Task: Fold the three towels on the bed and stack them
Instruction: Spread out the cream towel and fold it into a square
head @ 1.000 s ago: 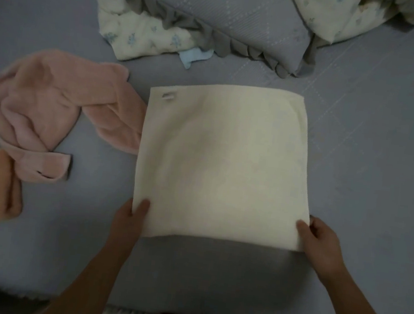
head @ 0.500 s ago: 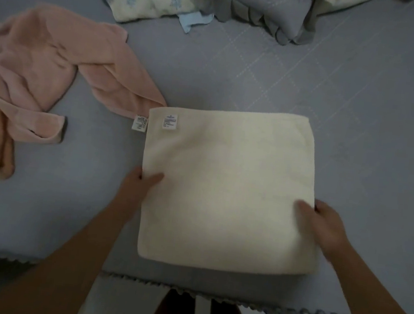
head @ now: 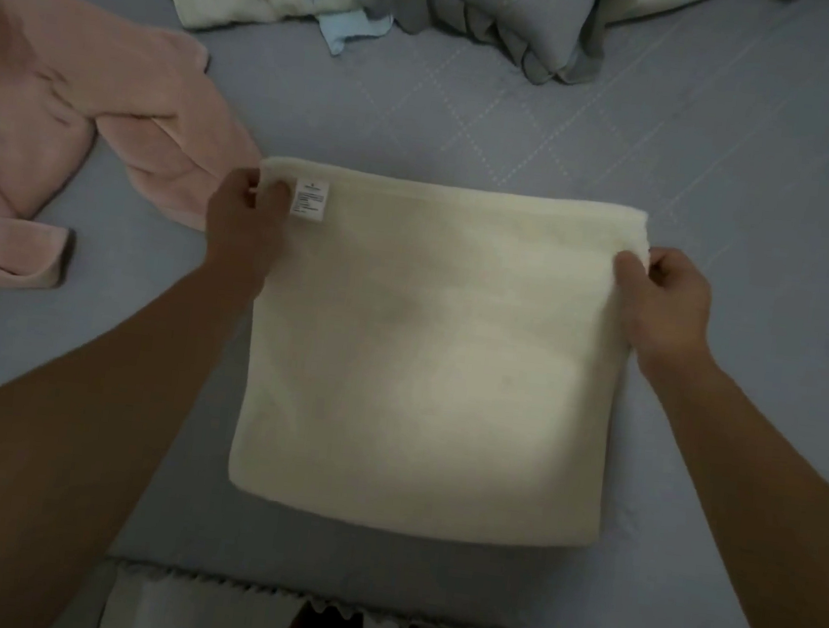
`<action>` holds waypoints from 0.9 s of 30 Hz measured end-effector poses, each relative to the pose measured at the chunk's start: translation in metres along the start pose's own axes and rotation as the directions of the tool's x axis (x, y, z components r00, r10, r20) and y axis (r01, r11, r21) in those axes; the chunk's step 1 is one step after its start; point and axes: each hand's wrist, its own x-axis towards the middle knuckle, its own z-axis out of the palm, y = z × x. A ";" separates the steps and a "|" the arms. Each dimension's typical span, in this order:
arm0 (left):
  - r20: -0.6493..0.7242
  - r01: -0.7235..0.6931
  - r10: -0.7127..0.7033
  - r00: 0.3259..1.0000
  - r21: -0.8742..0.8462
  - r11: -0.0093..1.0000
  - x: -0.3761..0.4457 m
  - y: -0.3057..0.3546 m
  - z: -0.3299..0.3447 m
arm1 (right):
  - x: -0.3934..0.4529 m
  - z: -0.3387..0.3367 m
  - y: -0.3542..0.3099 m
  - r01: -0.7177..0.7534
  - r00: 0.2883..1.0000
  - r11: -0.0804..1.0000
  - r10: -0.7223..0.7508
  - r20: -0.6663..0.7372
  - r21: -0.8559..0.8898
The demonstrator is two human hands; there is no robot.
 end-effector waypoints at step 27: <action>0.252 0.522 -0.511 0.822 0.024 0.852 -0.210 -0.120 -0.111 | -0.189 -0.083 0.114 -0.430 0.875 0.902 0.402 0.271 0.049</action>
